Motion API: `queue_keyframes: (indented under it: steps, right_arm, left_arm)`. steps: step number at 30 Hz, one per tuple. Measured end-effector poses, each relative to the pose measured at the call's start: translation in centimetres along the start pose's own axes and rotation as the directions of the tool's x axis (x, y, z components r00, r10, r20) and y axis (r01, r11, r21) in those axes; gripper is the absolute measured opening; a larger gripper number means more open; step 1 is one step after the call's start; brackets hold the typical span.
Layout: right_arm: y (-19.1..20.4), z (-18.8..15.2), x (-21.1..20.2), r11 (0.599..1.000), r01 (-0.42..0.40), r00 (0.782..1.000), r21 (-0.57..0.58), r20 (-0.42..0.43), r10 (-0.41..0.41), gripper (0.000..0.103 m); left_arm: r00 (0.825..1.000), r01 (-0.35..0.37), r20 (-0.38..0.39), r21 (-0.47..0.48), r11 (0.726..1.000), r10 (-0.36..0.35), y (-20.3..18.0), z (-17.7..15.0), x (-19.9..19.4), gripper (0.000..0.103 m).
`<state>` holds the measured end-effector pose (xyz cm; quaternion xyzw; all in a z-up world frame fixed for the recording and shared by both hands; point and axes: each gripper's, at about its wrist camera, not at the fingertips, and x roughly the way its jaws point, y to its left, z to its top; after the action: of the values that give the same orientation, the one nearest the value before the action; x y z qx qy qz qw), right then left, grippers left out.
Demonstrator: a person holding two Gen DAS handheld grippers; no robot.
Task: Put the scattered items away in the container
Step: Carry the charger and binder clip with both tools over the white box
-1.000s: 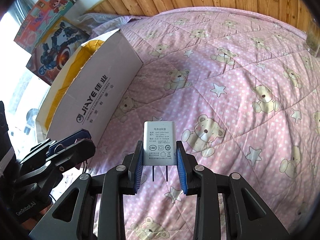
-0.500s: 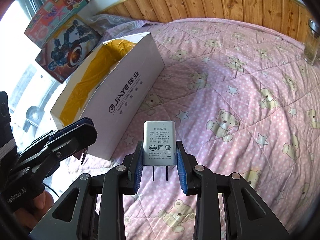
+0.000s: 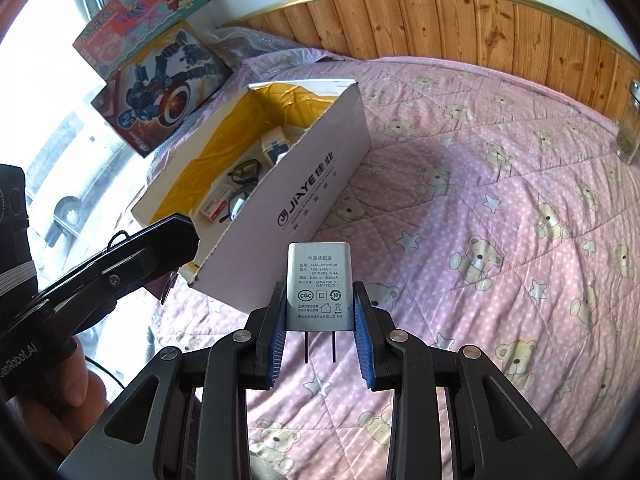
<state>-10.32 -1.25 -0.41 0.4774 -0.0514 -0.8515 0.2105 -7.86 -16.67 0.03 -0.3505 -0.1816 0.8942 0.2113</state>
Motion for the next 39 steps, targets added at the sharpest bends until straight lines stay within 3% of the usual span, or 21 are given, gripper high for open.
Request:
queue_keyframes:
  steps: [12, 24, 32, 39]
  right_arm:
    - [4.7, 2.2, -0.5, 0.996, -0.016, 1.0, -0.082, 0.023, 0.018, 0.031]
    - [8.2, 5.7, 0.6, 0.987, -0.03, 0.999, -0.158, 0.026, 0.034, 0.031]
    - [9.8, 8.0, 2.7, 0.979, -0.04, 0.999, -0.201, 0.003, 0.042, 0.031]
    - [11.0, 9.4, 4.8, 0.966, -0.036, 0.999, -0.256, -0.028, 0.03, 0.031]
  left_arm:
    - [0.996, 0.009, 0.09, -0.077, 0.997, -0.002, 3.2, 2.2, -3.9, 0.021]
    - [0.987, -0.028, 0.153, -0.162, 0.986, 0.053, 8.4, 4.6, -6.1, 0.021]
    - [0.982, -0.07, 0.156, -0.227, 0.971, 0.107, 12.6, 5.5, -6.6, 0.021]
    - [0.982, -0.122, 0.111, -0.247, 0.961, 0.153, 15.4, 6.0, -5.7, 0.021]
